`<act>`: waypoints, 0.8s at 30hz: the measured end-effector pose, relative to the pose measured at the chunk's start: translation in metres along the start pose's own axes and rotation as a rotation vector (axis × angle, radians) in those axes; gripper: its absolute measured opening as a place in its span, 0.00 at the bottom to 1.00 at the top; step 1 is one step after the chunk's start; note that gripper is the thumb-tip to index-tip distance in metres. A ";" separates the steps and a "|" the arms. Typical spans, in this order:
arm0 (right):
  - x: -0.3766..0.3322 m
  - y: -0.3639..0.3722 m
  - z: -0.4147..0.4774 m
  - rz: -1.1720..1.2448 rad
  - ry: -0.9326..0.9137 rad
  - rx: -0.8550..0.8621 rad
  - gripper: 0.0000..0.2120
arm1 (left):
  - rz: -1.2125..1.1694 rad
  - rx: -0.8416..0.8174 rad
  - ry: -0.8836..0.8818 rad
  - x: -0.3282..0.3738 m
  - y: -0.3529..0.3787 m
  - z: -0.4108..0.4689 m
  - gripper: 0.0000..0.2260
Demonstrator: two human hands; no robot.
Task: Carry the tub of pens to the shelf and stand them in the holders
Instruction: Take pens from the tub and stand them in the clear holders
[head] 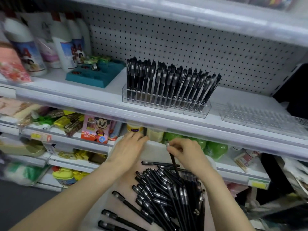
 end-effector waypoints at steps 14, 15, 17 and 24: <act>-0.049 -0.144 0.052 0.362 -0.196 0.770 0.07 | 0.009 0.379 0.054 -0.001 -0.077 0.085 0.24; -0.050 -0.144 0.055 0.352 -0.201 0.783 0.08 | 0.015 0.382 0.055 -0.002 -0.076 0.086 0.24; -0.053 -0.144 0.062 0.320 -0.214 0.806 0.10 | 0.017 0.392 0.056 -0.004 -0.073 0.087 0.24; -0.048 -0.125 0.090 0.187 -0.173 0.725 0.09 | 0.020 0.411 0.067 -0.005 -0.071 0.087 0.23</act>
Point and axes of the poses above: each hand's wrist, its own z-axis towards the middle knuckle, its own y-axis out of the palm, x = y × z, the point moved 6 cm from there along z, towards the middle knuckle, and after that the axes turned 2 degrees about z, right-handed, at the moved point
